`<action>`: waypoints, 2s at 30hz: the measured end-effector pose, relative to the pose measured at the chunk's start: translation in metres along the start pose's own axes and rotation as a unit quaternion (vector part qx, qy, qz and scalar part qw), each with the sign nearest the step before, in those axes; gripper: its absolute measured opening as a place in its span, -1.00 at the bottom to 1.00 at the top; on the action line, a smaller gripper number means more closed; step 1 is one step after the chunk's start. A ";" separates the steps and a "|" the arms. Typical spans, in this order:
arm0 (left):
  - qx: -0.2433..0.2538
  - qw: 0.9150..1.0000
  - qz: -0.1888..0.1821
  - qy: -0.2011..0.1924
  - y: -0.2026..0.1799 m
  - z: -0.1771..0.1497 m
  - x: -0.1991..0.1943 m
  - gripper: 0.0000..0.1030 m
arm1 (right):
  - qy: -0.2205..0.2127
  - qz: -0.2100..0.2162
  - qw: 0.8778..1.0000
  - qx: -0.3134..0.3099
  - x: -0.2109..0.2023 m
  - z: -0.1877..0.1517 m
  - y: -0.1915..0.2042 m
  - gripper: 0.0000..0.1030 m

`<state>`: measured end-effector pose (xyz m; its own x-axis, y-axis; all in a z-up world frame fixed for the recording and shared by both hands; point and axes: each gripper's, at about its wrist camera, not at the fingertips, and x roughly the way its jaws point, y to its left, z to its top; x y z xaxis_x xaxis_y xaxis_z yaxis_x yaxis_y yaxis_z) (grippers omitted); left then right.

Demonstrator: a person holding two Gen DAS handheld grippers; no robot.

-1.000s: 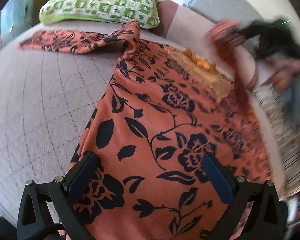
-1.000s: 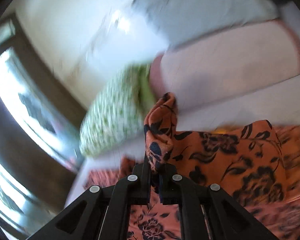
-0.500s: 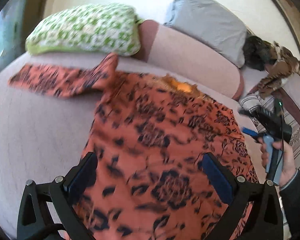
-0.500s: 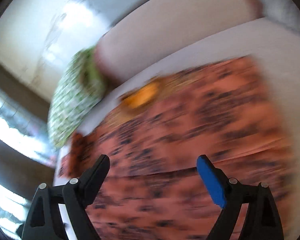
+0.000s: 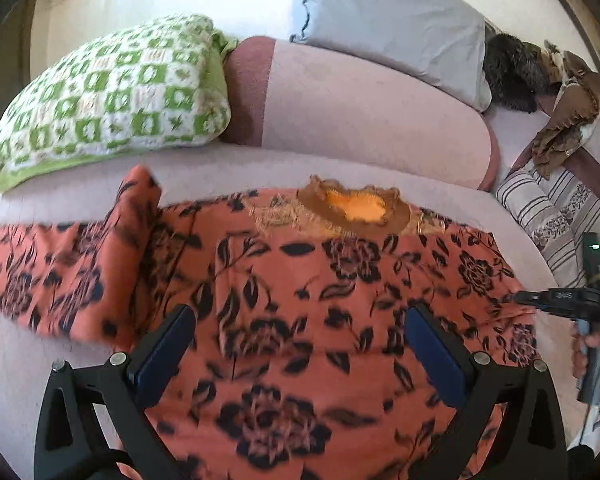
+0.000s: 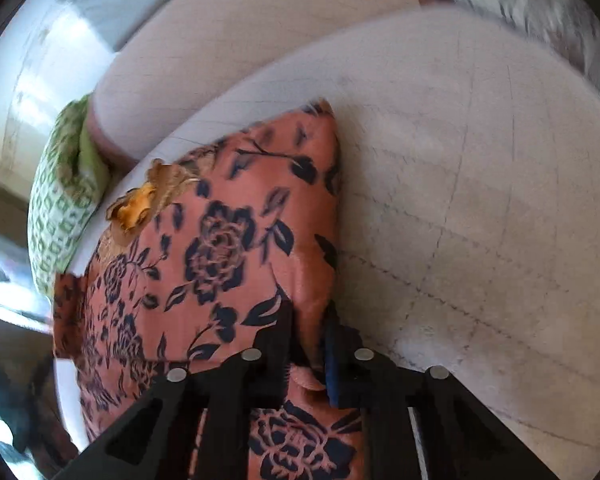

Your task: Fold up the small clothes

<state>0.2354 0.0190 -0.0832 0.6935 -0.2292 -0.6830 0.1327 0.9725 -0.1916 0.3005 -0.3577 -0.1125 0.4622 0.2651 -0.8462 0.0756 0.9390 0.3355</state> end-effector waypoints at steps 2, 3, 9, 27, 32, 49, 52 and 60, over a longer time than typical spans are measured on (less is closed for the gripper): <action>0.006 1.000 0.002 -0.001 -0.003 0.003 0.011 1.00 | 0.016 -0.025 1.000 -0.009 0.007 -0.005 -0.003 -0.75; 0.009 1.000 0.011 0.013 -0.004 0.001 0.023 1.00 | 0.039 -0.023 0.999 -0.008 0.021 -0.007 -0.009 -0.68; 0.005 0.995 0.054 0.089 0.010 -0.016 0.076 1.00 | -0.034 0.039 0.998 0.031 -0.011 0.011 -0.020 0.68; 0.030 0.993 0.069 0.093 0.009 -0.010 0.091 1.00 | -0.055 -0.044 0.997 0.017 0.066 0.066 0.003 -0.66; 0.009 0.996 0.054 0.063 0.013 -0.005 0.075 1.00 | -0.069 0.008 0.997 0.019 0.016 0.038 0.014 -0.33; -0.004 0.997 0.044 0.066 0.016 -0.015 -0.001 1.00 | -0.006 0.060 0.996 0.060 0.013 -0.032 0.010 0.10; -0.021 0.998 0.039 0.037 0.027 -0.027 -0.041 1.00 | -0.070 0.083 0.994 0.025 -0.040 -0.041 0.032 0.32; -0.128 0.991 0.039 0.031 0.068 -0.074 -0.112 1.00 | -0.101 0.079 0.991 0.031 -0.104 -0.142 0.029 0.45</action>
<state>0.1142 0.1079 -0.0723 0.6483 -0.1637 -0.7435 -0.1089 0.9466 -0.3034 0.1289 -0.3271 -0.0743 0.6403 0.3530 -0.6822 0.0394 0.8719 0.4881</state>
